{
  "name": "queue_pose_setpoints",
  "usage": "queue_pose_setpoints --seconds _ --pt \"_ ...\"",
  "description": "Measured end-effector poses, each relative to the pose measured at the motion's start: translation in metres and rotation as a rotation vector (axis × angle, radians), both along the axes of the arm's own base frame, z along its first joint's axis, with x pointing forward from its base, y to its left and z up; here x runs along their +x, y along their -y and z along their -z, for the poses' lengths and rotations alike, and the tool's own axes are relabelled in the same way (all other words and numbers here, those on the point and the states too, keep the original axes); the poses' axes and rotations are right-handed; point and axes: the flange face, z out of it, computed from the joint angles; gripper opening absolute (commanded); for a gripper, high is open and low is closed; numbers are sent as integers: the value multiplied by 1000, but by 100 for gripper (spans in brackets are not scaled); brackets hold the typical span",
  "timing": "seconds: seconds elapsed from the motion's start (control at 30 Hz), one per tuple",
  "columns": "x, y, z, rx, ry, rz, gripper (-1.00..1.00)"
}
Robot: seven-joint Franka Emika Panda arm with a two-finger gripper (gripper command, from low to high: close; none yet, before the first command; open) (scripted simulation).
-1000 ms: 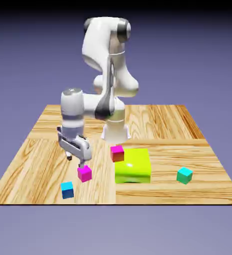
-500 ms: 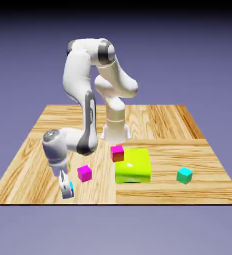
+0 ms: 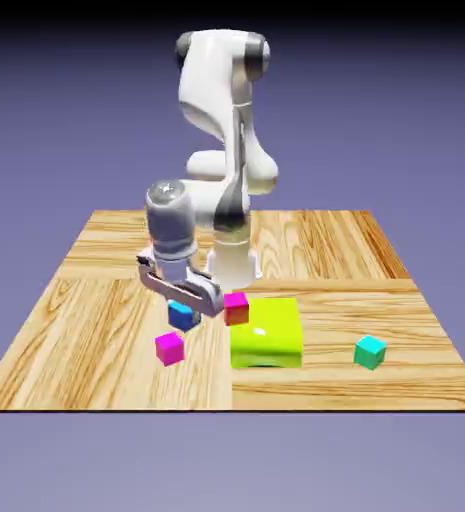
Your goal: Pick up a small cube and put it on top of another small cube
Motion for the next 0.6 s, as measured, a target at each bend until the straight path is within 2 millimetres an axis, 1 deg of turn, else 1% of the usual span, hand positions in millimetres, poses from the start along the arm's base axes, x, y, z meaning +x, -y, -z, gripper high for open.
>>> queue_pose_setpoints --seconds 0.17,0.3,0.33,0.37,0.53,0.57,0.6 --pt "-40 -47 -26 5 -6 -307 -100" --pt "-77 -80 -40 15 -12 -556 -100" --pt "-82 -84 -42 16 -13 -593 -100" --pt "-82 -84 -42 16 -13 -593 -100" --pt "-88 -83 23 15 -14 -593 -100" --pt "-89 -83 28 15 -14 -593 100" --pt "-89 -83 28 14 -14 -594 100"
